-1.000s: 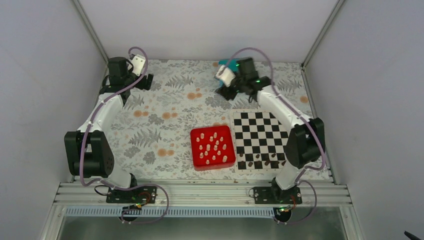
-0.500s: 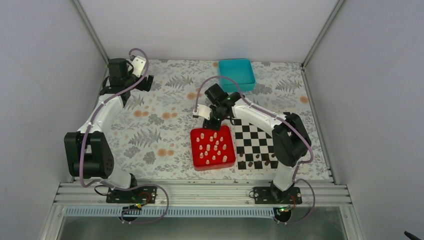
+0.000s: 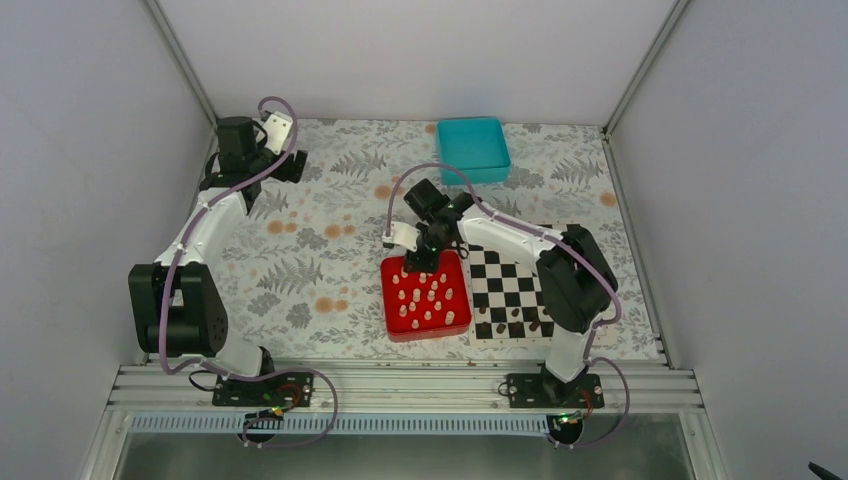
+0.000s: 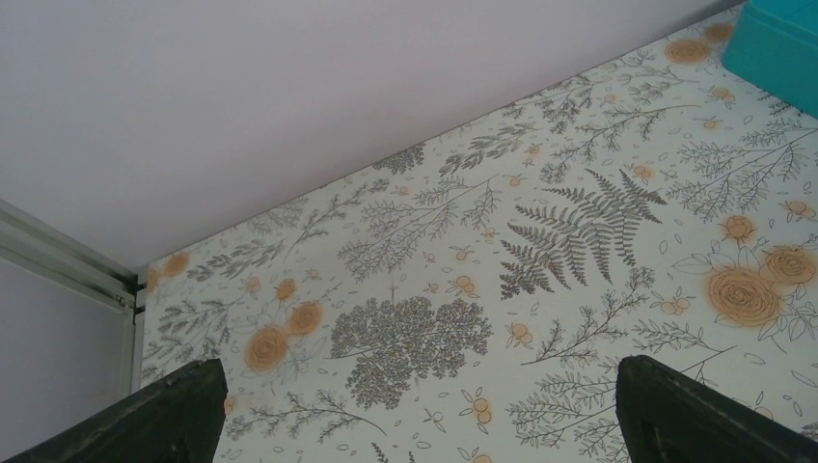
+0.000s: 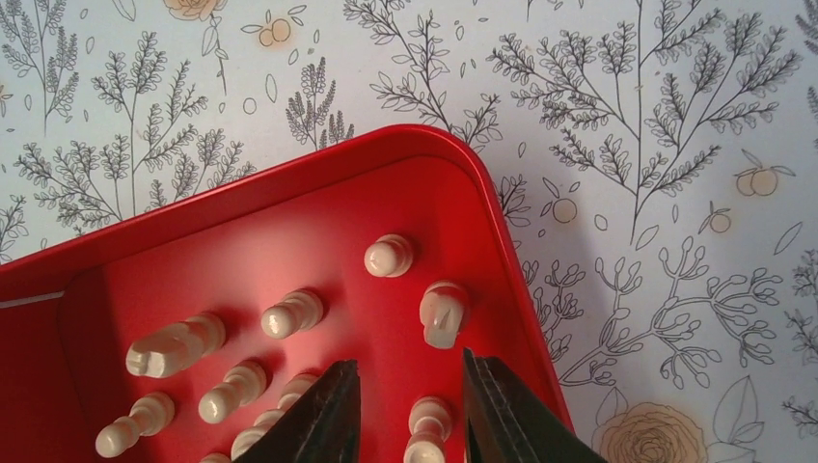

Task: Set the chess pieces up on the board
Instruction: Pick up the chess piece from the storage box.

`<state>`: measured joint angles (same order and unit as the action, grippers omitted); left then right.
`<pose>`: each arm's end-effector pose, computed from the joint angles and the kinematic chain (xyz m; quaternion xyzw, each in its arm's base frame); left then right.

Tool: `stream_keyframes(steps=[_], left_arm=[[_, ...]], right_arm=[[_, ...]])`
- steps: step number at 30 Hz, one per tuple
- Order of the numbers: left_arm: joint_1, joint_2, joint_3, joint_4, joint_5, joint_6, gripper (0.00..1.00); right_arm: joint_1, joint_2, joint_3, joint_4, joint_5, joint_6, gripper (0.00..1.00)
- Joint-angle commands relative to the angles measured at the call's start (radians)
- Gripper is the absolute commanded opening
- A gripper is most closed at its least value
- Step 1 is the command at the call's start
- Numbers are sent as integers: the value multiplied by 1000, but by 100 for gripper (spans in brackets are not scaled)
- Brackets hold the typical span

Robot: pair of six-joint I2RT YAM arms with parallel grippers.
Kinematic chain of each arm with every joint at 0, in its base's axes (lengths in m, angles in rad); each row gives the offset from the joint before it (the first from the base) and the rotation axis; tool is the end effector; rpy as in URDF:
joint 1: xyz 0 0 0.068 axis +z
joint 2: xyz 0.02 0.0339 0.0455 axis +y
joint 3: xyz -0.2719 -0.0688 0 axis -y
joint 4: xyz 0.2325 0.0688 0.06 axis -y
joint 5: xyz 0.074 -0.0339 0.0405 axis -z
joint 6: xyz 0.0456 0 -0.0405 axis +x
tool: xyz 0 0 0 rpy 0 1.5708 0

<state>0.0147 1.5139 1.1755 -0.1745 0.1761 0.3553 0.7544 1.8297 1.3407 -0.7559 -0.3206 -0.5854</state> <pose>0.3474 -0.0029 0.3060 0.1895 0.8400 0.0178 0.5081 0.2529 0.2574 0.2090 -0.6251 0.7475 0.1705 0.1463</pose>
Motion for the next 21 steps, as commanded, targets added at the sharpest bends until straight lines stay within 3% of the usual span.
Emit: stream_keyframes(steps=[1, 8, 21], left_arm=[[-2, 3, -6, 13, 2, 8, 100], [-1, 7, -12, 19, 5, 12, 100], [-2, 23, -20, 20, 32, 29, 100]], right_arm=[[11, 19, -17, 28, -29, 21, 31], [13, 44, -18, 59, -9, 24, 41], [39, 75, -35, 117, 47, 28, 42]])
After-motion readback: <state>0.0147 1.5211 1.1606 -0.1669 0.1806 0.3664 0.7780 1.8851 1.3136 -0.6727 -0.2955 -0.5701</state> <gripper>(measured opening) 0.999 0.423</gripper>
